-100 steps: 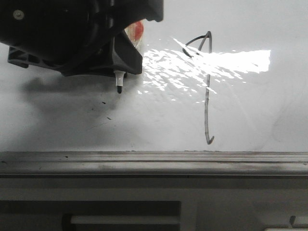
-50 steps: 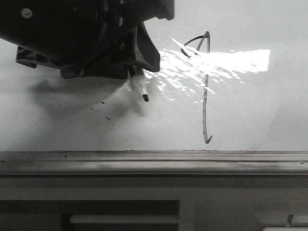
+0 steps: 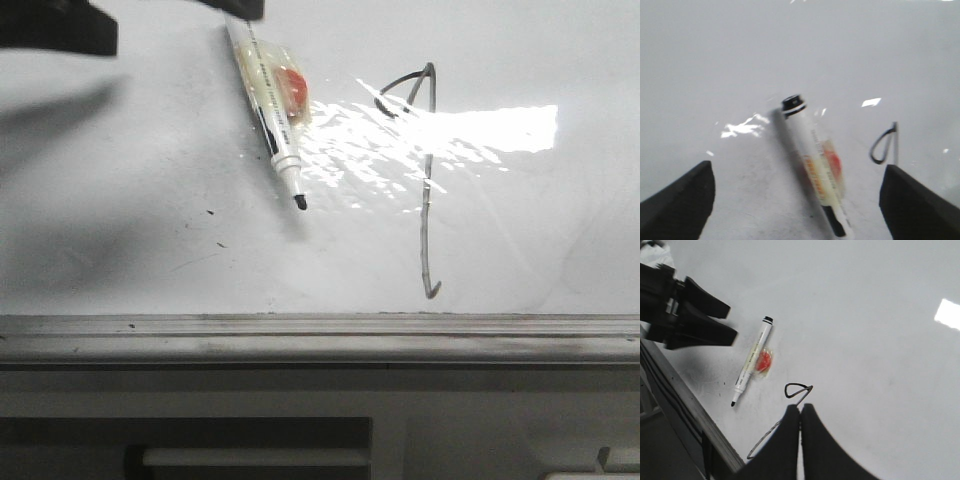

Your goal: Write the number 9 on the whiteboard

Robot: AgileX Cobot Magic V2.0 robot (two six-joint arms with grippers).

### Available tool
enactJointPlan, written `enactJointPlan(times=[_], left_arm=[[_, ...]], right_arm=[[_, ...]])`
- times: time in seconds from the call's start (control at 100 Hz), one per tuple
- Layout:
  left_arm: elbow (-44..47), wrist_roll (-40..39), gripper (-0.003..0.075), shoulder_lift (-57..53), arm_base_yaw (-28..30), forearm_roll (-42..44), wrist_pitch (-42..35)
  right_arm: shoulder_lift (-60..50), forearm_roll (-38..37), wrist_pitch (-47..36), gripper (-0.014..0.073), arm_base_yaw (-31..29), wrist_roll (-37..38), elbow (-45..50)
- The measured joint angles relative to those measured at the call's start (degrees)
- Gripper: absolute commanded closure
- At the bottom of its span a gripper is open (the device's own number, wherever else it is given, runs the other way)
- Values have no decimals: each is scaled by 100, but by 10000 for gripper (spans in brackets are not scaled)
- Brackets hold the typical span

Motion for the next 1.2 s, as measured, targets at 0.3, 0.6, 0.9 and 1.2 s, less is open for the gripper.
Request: enactJointPlan(times=[0.3,0.6,0.9,1.2], left_arm=[[1024,938,741,-2325,-592,-139,-37],[1661,973,741,-3356,-603,-323,-87],[1709,973,741,-3354,-603,-346,-87],[2348,759,741,-3458,-311,1484,-178]], right_arm=[[-814,-513,-594,644,0,39,1179],[-856,-492,-594,644,0,39,1336],[-856,-492,-594,644,0,39,1336],[-870,-492,-594,644,0,39,1336]])
